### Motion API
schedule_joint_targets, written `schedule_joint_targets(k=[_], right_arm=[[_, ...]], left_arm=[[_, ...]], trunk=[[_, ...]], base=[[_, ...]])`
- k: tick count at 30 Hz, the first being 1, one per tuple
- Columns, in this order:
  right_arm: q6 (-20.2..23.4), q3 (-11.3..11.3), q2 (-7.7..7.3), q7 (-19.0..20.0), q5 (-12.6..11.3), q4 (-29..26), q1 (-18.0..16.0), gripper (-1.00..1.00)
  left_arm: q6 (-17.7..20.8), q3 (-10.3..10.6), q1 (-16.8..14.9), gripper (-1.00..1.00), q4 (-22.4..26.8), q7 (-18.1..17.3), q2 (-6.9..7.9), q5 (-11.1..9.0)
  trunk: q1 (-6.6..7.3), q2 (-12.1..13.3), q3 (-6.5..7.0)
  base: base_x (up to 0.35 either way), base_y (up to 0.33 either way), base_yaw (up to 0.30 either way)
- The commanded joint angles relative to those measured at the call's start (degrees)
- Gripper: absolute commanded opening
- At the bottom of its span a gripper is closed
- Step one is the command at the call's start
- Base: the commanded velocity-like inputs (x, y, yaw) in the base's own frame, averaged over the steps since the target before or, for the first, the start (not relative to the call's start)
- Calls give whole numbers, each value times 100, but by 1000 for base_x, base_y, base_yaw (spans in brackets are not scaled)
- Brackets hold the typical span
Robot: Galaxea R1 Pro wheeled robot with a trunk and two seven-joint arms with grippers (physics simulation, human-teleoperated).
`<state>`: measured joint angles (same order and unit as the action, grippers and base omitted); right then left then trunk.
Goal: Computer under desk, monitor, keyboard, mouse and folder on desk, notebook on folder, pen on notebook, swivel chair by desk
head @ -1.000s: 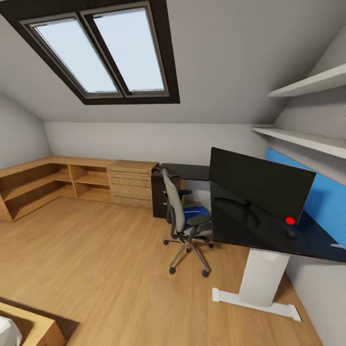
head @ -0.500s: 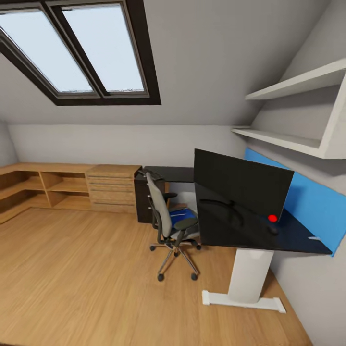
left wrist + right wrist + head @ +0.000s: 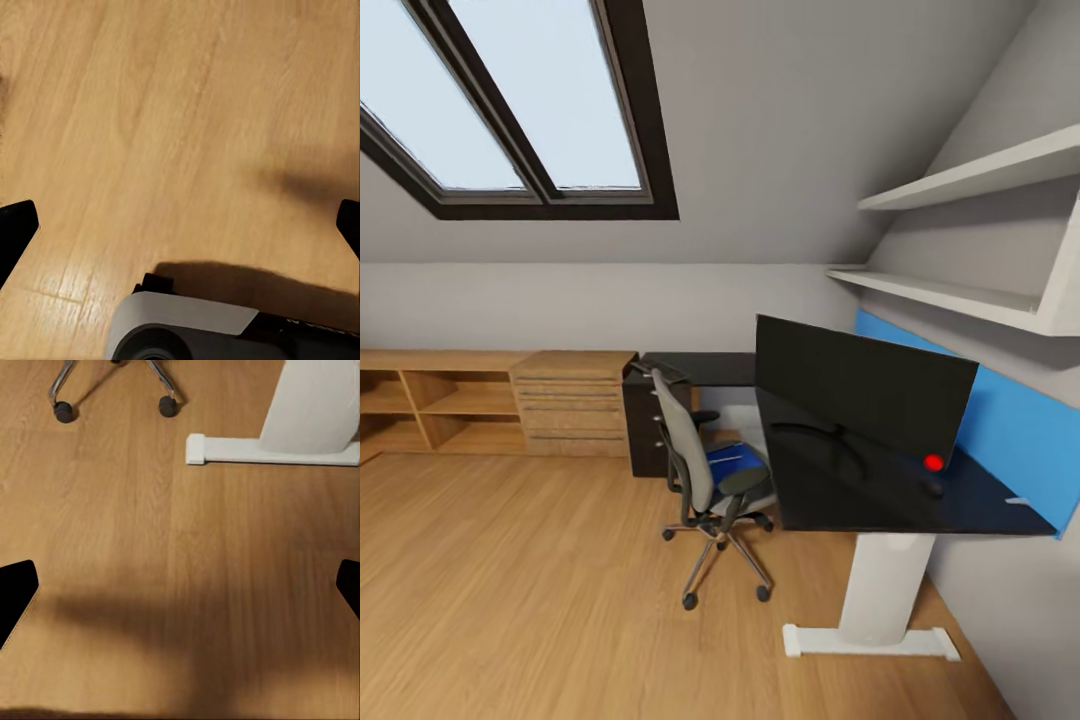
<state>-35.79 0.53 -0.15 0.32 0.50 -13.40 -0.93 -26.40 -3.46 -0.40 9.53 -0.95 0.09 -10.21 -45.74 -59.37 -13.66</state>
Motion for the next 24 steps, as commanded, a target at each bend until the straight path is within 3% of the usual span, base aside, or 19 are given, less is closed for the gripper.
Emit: schedule_joint_targets(k=[1,9,24], right_arm=[[-17,2,-2,3,4,4,-4,100],[-41,7,2,3,3,4,-4,100],[-38,8,-2,-3,4,-4,-4,100]], left_arm=[[-14,-32,-4,100,-4,-10,-3,11],[-14,-32,-4,100,-4,-10,-6,11],[-14,-34,-4,100,-4,-10,-6,11]], trunk=[[-3,-5,-7],[-3,-5,-28],[-3,-5,-130]], base=[[240,202,-4],[269,147,-1],[251,10,0]])
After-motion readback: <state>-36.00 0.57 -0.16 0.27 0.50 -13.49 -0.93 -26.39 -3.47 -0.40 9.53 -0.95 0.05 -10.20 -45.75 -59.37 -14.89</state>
